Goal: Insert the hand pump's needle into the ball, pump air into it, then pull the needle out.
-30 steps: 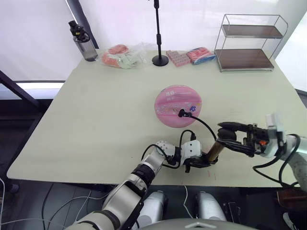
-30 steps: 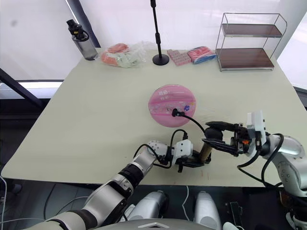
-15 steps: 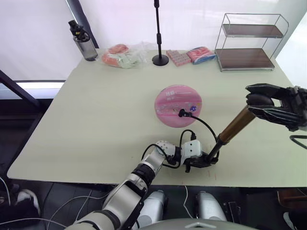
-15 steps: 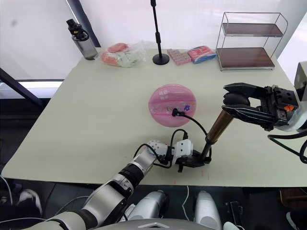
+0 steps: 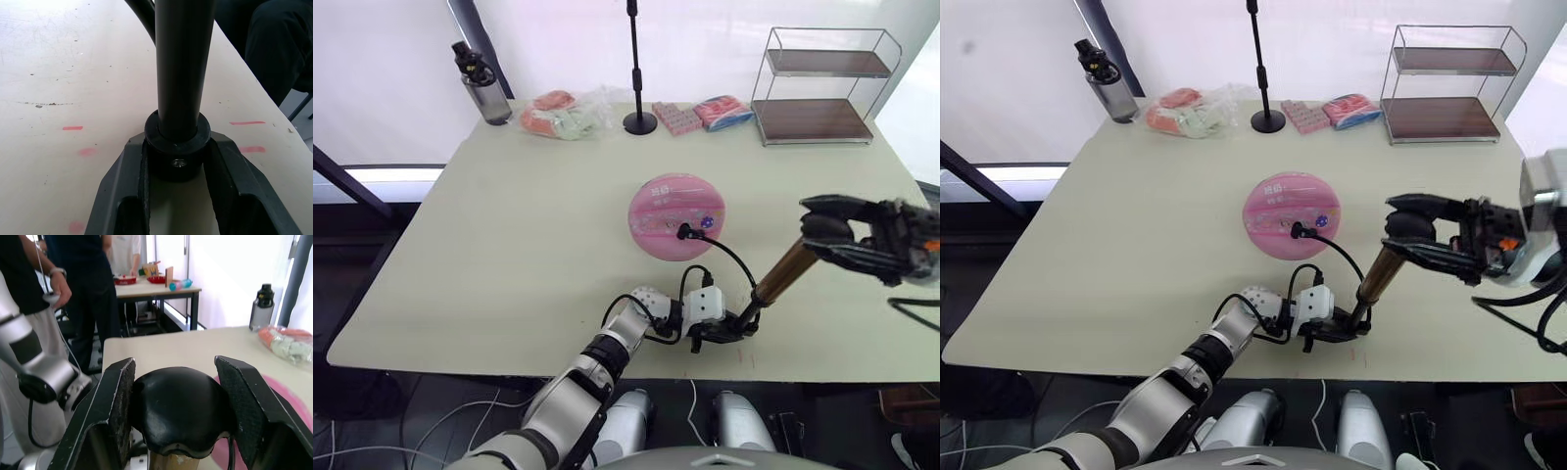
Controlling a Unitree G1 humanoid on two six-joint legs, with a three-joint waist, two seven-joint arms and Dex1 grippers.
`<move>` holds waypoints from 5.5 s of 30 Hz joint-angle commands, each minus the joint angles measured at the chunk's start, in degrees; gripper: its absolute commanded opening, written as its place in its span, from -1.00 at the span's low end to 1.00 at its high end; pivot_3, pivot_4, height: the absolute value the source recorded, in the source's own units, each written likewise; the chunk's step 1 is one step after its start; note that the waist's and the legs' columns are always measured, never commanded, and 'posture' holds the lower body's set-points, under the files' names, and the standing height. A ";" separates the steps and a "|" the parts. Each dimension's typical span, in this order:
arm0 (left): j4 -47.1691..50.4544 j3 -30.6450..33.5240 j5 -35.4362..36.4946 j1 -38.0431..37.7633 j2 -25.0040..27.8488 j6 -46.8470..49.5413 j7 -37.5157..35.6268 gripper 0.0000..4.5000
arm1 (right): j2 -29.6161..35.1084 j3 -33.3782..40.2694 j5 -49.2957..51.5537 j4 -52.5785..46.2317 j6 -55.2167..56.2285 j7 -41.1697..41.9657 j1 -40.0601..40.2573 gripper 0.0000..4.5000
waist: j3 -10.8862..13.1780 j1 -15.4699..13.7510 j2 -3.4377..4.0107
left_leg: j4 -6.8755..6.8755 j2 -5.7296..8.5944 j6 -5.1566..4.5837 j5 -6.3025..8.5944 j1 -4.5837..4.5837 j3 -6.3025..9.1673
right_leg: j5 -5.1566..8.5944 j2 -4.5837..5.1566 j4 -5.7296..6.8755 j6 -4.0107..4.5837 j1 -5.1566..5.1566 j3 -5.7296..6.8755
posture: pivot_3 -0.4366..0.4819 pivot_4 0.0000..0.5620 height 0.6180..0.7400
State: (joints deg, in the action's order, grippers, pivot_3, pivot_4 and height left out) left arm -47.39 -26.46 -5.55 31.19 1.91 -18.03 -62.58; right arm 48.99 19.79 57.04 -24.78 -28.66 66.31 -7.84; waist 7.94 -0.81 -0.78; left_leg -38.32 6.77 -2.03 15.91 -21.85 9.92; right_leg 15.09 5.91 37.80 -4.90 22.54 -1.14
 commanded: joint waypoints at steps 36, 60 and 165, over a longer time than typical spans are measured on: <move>-4.11 -0.32 -0.83 -1.25 0.48 0.67 -1.09 -0.52 | -0.83 4.84 8.46 -0.88 -0.45 -6.36 -0.72 -0.07 | -0.10 -0.06 -0.17 | -0.03 0.02 -0.48 0.28 0.06 -1.25 | -0.23 -0.04 -0.16 -0.43 0.28 -1.35 | -0.05 -0.47 0.93; -3.57 -0.41 -1.32 -1.80 0.52 0.58 -0.63 -0.52 | -1.02 -2.70 -3.55 -0.39 1.19 -0.70 2.94 -0.07 | 0.04 0.01 -0.01 | -0.02 -0.11 -0.44 0.27 0.10 -0.81 | -0.21 -0.09 -0.15 -0.39 0.12 -0.90 | -0.05 -0.47 0.93; -6.12 1.54 -2.07 -1.90 -0.31 -1.29 0.47 -0.52 | -0.34 3.83 0.49 4.48 6.18 0.87 0.38 -0.07 | -0.18 -0.19 0.12 | -0.04 0.07 -0.35 0.21 -0.05 -0.42 | -0.22 -0.09 -0.26 -0.37 0.15 -0.70 | -0.05 -0.47 0.93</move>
State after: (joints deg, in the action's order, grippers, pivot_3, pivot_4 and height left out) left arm -50.93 -24.05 -6.18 31.61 0.08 -21.29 -61.28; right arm 47.28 18.41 54.05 -18.43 -21.93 68.07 -5.33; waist 7.76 -1.01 -0.66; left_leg -38.36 6.84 -2.38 16.12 -21.90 9.49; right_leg 14.86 5.84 37.53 -5.28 22.69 -1.84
